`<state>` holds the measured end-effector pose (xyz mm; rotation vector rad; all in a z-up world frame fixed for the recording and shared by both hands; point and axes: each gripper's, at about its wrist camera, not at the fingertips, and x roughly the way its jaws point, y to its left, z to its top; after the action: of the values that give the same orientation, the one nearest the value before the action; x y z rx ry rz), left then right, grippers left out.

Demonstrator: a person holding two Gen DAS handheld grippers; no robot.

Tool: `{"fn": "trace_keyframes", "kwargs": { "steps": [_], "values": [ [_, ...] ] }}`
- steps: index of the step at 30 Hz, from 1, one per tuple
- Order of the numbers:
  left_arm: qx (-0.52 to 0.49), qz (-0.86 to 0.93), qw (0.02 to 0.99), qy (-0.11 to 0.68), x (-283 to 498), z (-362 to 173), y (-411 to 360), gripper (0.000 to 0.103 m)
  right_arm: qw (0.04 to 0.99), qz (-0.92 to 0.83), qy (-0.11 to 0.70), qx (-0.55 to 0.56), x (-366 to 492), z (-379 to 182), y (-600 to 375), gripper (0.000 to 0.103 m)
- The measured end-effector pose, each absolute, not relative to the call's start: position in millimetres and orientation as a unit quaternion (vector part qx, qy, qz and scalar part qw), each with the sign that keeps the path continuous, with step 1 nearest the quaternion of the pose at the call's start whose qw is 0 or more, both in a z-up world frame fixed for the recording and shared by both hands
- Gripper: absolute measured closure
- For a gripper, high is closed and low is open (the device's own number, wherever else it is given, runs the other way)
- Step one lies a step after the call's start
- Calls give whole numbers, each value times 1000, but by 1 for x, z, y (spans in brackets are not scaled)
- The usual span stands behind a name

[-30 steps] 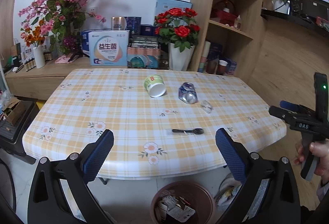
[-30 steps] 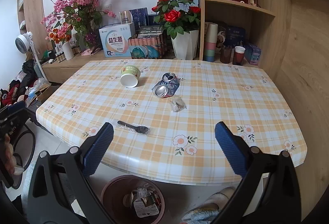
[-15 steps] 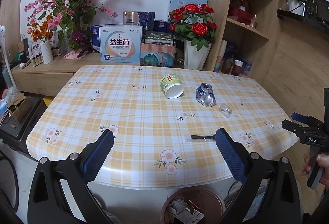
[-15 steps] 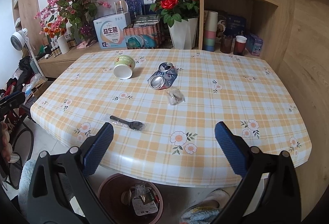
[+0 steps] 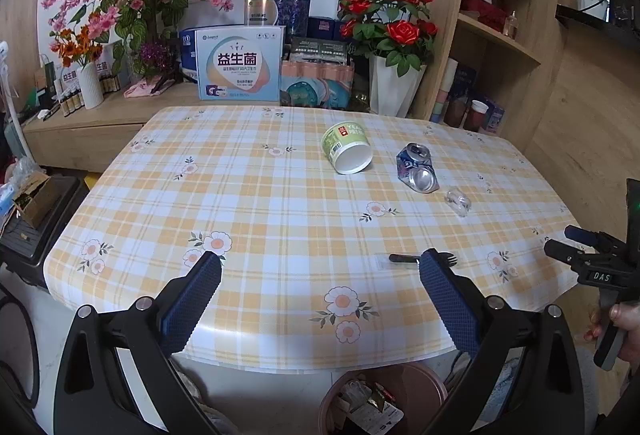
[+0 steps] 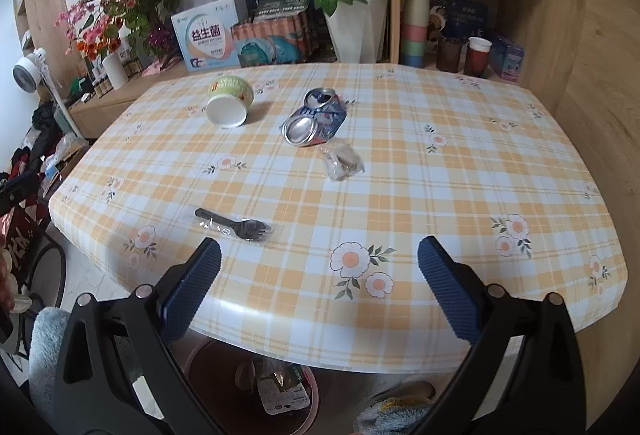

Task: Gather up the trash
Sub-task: 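Reach the right tool to the plastic-wrapped black fork and grasp it, then grasp the green yogurt tub with the left tool while the right tool holds the fork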

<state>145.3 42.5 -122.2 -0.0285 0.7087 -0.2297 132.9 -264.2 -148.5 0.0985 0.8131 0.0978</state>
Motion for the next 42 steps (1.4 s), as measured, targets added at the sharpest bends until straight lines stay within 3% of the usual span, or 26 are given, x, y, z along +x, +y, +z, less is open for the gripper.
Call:
{"fn": "trace_keyframes", "kwargs": {
  "steps": [9,12,22,28,31,42],
  "values": [
    [-15,-103,927,360,171,-140,42,6,878,127,458,-55,193,-203,-216,8],
    [-21,-100,926,364,178,-146,44,6,861,157,477,-82,217,-218,-194,24],
    [-25,-91,918,384,196,-164,49,6,827,232,498,-122,255,-241,-145,36],
    [-35,-93,916,389,202,-171,48,6,829,249,488,-111,253,-238,-149,80],
    [-36,-101,913,393,206,-174,43,6,840,234,482,-82,249,-238,-161,87],
    [-45,-124,902,410,235,-185,19,6,895,141,419,55,230,-215,-230,89]
  ]
}}
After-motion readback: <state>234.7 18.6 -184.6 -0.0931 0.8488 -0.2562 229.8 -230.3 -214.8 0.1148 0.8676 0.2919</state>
